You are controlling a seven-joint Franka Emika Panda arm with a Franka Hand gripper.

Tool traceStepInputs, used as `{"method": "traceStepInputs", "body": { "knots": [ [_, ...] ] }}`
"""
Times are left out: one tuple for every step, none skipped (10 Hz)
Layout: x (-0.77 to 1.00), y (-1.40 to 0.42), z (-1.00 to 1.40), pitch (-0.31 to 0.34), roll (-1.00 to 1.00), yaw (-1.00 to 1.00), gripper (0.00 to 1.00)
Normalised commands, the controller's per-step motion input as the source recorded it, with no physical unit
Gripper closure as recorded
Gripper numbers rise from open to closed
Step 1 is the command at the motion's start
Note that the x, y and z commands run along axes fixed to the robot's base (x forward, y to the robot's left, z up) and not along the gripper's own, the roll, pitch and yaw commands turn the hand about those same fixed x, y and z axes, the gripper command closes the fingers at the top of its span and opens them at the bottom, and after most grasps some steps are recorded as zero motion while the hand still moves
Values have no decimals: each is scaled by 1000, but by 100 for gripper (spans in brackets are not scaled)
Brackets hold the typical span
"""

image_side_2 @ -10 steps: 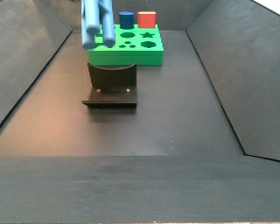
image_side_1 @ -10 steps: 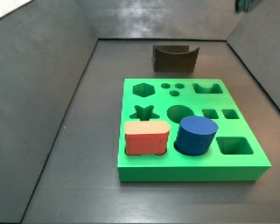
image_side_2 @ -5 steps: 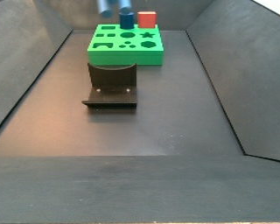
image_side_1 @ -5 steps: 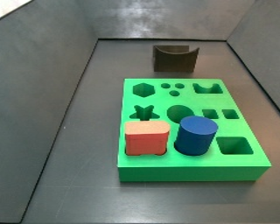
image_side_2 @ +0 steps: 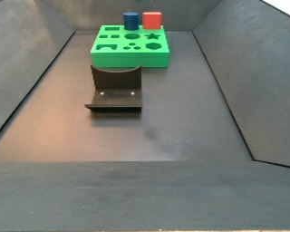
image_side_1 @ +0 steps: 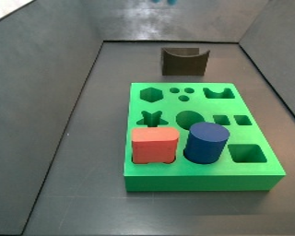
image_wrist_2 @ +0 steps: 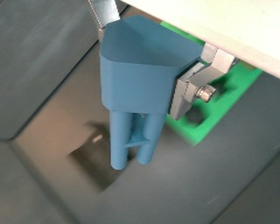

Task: Pick up the 3 prong object. Move up. Rotate the 3 prong object. Place the 3 prong object on the fixture. Regrasp the 3 prong object. Move to above the board. Insert the 3 prong object.
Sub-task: Move to above the board.

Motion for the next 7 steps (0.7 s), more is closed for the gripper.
{"method": "traceStepInputs", "body": {
  "knots": [
    [-706, -863, 272, -213, -1000, -16, 100],
    [-525, -532, 184, -234, -1000, -24, 100],
    [-362, -272, 105, -249, -1000, -30, 100],
    [-236, -95, 51, -268, -1000, -36, 100],
    [-189, -34, 34, -290, -978, -41, 100],
    [-157, 12, 22, -241, -685, -27, 100],
    [-143, 23, 17, -214, -548, -28, 100]
  ]
}}
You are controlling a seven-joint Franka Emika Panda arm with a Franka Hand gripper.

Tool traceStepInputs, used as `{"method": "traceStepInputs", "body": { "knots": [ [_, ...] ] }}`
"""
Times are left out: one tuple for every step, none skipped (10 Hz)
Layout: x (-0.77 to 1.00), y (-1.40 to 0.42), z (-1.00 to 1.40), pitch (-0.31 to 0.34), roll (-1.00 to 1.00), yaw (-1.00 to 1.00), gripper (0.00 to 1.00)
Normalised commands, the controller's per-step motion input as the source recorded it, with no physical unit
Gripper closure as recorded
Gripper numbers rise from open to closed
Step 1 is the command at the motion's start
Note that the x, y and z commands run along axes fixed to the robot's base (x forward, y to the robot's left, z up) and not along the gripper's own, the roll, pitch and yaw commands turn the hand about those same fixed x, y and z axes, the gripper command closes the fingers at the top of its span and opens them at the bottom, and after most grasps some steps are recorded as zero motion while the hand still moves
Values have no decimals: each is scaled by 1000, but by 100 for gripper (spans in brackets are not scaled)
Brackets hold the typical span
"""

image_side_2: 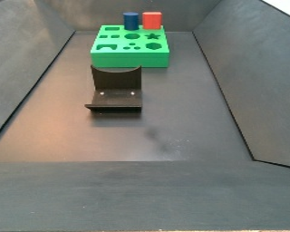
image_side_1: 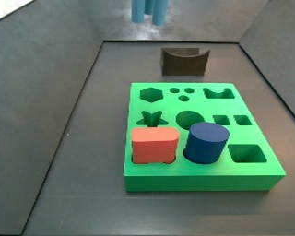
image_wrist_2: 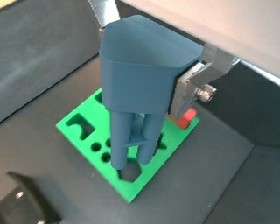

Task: Pick up the 3 prong object. Move up. Rotate the 3 prong object. Place the 3 prong object on the fixture. Regrasp the 3 prong object. Move to above the board. Insert the 3 prong object.
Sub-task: Move to above the board, then insert the 3 prong object.

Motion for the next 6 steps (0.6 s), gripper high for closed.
{"method": "traceStepInputs", "body": {
  "knots": [
    [-98, 23, 11, -139, -292, -9, 100],
    [-80, 24, 7, -109, -219, -12, 100],
    [34, -9, 0, 0, 0, 0, 100],
    [114, 0, -117, 6, -10, 0, 100],
    [377, 149, -143, 20, -259, 0, 100],
    [360, 254, -160, 0, -419, 0, 100]
  ]
}}
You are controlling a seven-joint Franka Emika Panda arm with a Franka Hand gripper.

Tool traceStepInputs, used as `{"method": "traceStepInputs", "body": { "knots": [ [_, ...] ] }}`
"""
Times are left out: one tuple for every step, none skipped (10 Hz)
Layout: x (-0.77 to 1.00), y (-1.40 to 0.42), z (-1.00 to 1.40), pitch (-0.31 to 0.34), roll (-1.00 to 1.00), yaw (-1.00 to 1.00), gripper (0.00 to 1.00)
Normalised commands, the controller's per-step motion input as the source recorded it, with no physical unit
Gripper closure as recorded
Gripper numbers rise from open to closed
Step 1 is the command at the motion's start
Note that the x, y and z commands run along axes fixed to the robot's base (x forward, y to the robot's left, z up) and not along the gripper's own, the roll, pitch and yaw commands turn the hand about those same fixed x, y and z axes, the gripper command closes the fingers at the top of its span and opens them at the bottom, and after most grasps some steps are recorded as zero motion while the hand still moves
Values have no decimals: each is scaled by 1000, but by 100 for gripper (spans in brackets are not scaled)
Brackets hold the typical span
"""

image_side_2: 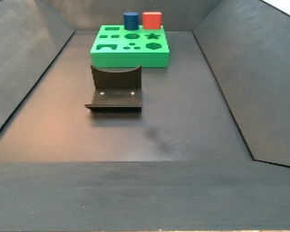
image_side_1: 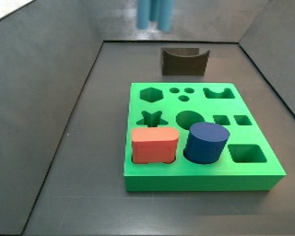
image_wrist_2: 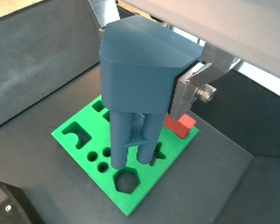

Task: Pick up the 3 prong object. Move up. Rotate the 3 prong object. Place the 3 prong object on the fixture. Regrasp the 3 prong object. Move to above the board. Insert the 3 prong object.
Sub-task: Insert the 3 prong object.

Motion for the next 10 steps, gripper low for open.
{"method": "traceStepInputs", "body": {
  "knots": [
    [374, 311, -149, 0, -469, 0, 100],
    [371, 283, -149, 0, -454, -11, 100],
    [346, 280, -140, -26, -474, -71, 100],
    [331, 254, -137, -66, -464, -151, 100],
    [423, 137, -114, -136, -426, -489, 100],
    [269, 6, -171, -159, -329, -711, 100],
    [151, 0, -183, -164, -269, -789, 100],
    [149, 0, -189, -154, -259, -803, 100],
    [126, 0, -171, -160, -254, -814, 100],
    [111, 0, -166, -164, -254, -820, 100]
  ]
}}
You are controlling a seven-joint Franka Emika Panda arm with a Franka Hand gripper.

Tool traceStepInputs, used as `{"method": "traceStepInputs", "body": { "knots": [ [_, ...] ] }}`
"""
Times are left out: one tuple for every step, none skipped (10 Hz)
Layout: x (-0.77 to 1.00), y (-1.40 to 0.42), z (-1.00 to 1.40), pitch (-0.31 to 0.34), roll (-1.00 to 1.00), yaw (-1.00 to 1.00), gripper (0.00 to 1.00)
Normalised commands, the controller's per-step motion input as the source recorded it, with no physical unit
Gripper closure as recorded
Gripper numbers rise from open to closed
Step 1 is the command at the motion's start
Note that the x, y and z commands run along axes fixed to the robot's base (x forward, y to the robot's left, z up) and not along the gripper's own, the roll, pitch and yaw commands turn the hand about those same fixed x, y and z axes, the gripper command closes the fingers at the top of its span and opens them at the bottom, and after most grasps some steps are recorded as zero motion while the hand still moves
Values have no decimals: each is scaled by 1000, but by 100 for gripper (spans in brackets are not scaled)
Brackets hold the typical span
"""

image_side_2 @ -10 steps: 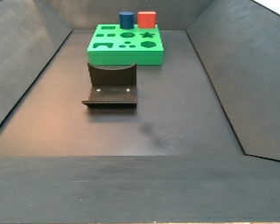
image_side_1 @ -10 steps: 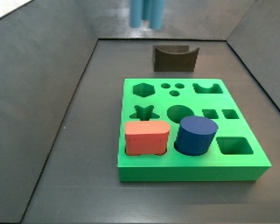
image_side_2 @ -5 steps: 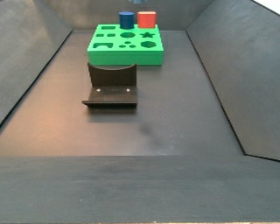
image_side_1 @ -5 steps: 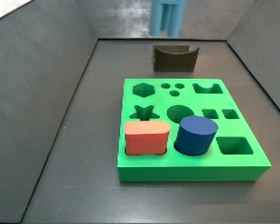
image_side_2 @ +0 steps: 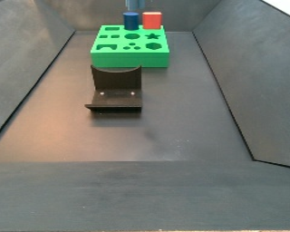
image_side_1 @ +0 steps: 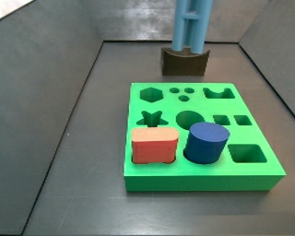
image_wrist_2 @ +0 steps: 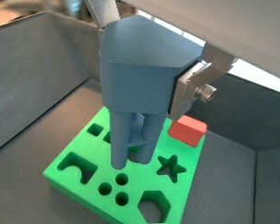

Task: Pick up the 3 prong object. Move up. Rotate the 3 prong object. Place the 3 prong object on the fixture. Regrasp the 3 prong object. Move to above the board. Insert the 3 prong object.
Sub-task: Insert the 3 prong object.

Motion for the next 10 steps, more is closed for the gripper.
{"method": "traceStepInputs", "body": {
  "knots": [
    [117, 0, -160, -170, -261, -811, 100],
    [74, 0, -320, -107, -147, -917, 100],
    [63, 0, -414, -54, -81, -989, 100],
    [0, 63, -177, -23, 0, -754, 100],
    [0, -23, 0, 0, 13, 0, 100],
    [91, 0, -260, -30, 0, -180, 100],
    [17, 103, -389, -64, 0, -369, 100],
    [31, 137, -363, -60, 0, -429, 100],
    [17, 91, -343, -50, 26, -514, 100],
    [29, 103, -297, -79, 1, -683, 100]
  ]
}}
